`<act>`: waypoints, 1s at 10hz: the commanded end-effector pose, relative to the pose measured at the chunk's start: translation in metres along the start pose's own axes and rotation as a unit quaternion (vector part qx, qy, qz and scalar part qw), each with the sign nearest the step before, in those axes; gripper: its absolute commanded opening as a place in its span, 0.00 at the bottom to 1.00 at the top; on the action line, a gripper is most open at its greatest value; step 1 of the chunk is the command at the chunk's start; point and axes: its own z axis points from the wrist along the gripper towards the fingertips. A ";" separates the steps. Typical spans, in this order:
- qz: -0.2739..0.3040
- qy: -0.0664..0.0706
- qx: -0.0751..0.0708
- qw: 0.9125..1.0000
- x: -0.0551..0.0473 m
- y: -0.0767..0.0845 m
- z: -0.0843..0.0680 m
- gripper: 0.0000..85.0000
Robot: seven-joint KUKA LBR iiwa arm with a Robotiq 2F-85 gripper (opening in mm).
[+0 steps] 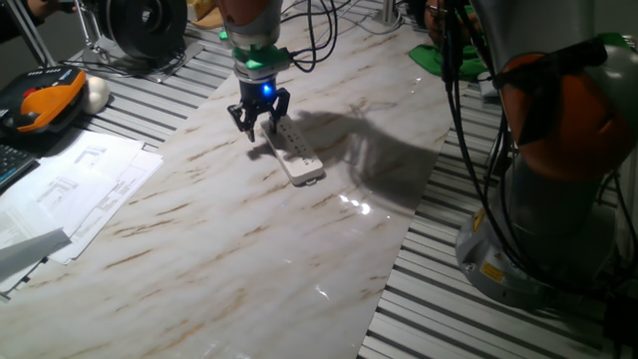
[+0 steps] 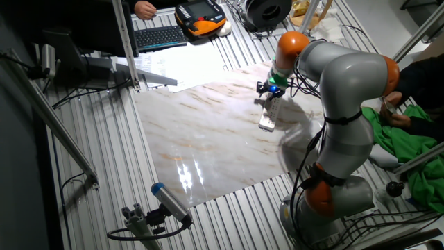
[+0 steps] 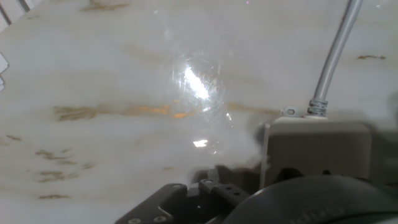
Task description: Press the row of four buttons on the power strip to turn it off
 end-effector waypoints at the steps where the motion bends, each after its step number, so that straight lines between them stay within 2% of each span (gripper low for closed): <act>1: 0.002 0.009 0.003 1.000 0.000 0.003 -0.010 0.60; 4: 0.004 0.025 0.015 1.000 0.002 0.007 -0.033 0.60; 6: 0.005 0.021 0.013 1.000 0.006 0.007 -0.029 0.60; 8: 0.009 0.012 0.016 1.000 0.015 0.010 -0.022 0.60; 10: 0.012 0.012 0.014 1.000 0.023 0.012 -0.016 0.60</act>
